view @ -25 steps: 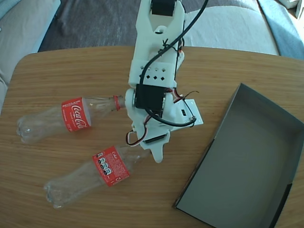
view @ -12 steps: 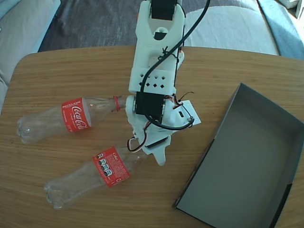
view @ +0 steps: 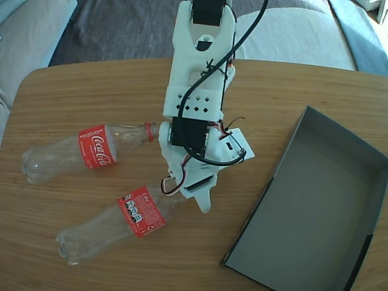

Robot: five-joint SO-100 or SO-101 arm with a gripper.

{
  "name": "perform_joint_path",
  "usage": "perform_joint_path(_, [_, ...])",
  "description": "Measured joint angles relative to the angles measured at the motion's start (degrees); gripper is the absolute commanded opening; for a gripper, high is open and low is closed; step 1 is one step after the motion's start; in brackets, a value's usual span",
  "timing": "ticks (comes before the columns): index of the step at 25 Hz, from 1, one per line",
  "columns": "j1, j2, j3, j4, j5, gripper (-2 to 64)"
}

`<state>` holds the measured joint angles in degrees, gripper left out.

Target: Grasp the bottles and put them in the box.

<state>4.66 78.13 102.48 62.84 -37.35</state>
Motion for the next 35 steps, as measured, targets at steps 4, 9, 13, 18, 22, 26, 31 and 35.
perform_joint_path(4, [0.44, -0.09, 0.0, 0.0, 0.0, 44.5])
perform_joint_path(9, [1.32, -3.87, 0.0, 0.0, 0.0, 44.5])
perform_joint_path(13, [1.05, -5.01, -2.2, 0.0, 0.0, 44.5])
perform_joint_path(18, [0.97, -5.01, -2.55, 0.0, 0.0, 37.8])
perform_joint_path(22, [0.88, -5.01, -2.72, -0.09, 0.0, 20.1])
perform_joint_path(26, [0.88, -5.01, -3.16, -0.09, 0.26, 13.1])
perform_joint_path(31, [0.79, -5.01, -3.16, -0.09, 0.53, 12.2])
perform_joint_path(35, [0.79, -5.01, -3.6, -0.09, 0.53, 7.9])
